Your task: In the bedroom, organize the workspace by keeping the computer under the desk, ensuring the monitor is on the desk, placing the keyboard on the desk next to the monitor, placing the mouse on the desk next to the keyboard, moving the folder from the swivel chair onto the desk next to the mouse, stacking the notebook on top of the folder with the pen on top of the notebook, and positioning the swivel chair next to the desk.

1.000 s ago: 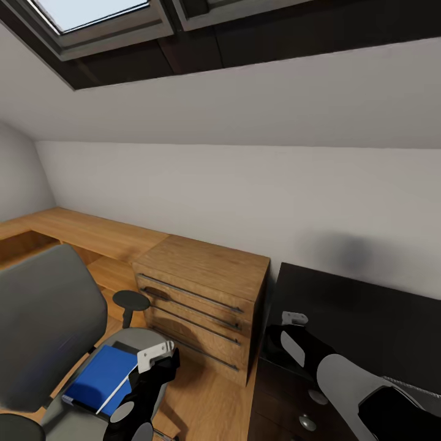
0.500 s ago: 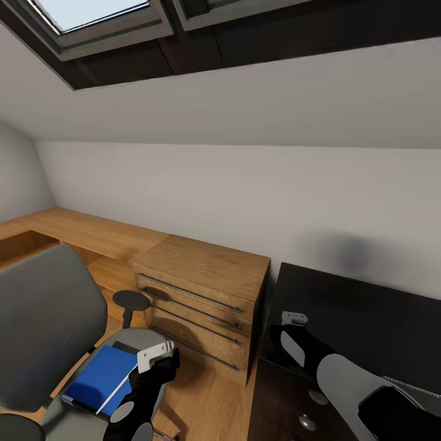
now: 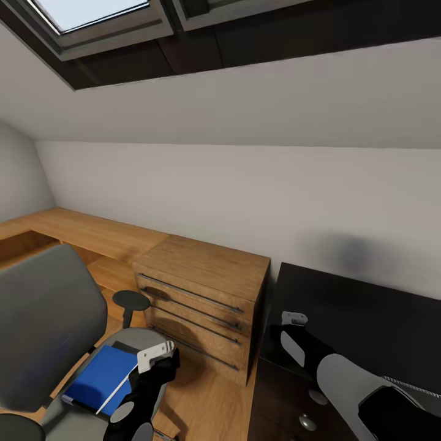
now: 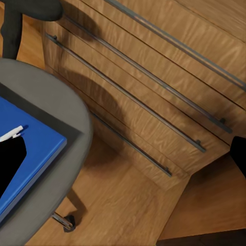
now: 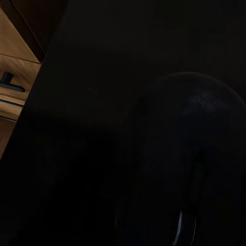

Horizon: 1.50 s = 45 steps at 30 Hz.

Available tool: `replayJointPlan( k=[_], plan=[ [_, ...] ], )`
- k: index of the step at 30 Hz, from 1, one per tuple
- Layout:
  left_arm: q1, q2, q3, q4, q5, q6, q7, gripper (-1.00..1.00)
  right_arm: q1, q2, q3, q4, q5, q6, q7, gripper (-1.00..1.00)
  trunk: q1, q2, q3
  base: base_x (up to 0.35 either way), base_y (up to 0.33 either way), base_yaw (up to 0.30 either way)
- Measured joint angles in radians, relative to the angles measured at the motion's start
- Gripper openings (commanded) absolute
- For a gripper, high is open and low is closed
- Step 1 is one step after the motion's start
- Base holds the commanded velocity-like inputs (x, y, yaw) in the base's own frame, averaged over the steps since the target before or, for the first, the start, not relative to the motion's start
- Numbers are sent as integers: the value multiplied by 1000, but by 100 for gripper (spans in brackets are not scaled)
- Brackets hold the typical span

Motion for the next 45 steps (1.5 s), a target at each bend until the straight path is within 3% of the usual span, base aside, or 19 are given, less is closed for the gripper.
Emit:
replayJointPlan(
  k=[5,8,16,19,24,31,37,41,45],
  plan=[
    [0,0,0,0,0,0,0,100,0,0,1,0,-3,-1,-4,-100,0,0,0,0,0,0],
    [0,0,0,0,0,0,0,100,1,0,-7,2,-26,1,-1,-100,-11,21,9,0,0,0],
    [0,0,0,0,0,0,0,100,1,-6,-10,-14,-30,-12,-3,-100,-42,77,34,0,0,0],
    [0,0,0,0,0,0,0,100,1,-18,-12,-61,-27,-24,-5,-100,-53,98,43,0,0,0],
    [1,0,-7,0,-2,4,0,100,9,-61,-11,-208,-31,-17,-11,-100,-73,133,59,0,0,0],
    [0,0,-7,0,-2,4,0,100,26,-70,-12,-289,-32,-6,-72,-100,-99,182,81,-90,0,0],
    [1,0,-6,0,-2,4,0,100,39,-74,-11,-336,-31,-3,-85,-100,-122,224,100,-321,0,0],
    [1,0,-6,1,-2,5,0,100,72,-82,-10,-428,-31,-3,-196,-100,-137,252,113,-341,0,0],
    [1,0,-4,2,-2,4,0,100,158,-90,-8,-605,-31,-1,-336,-100,-153,280,125,-343,0,0]
  ],
)
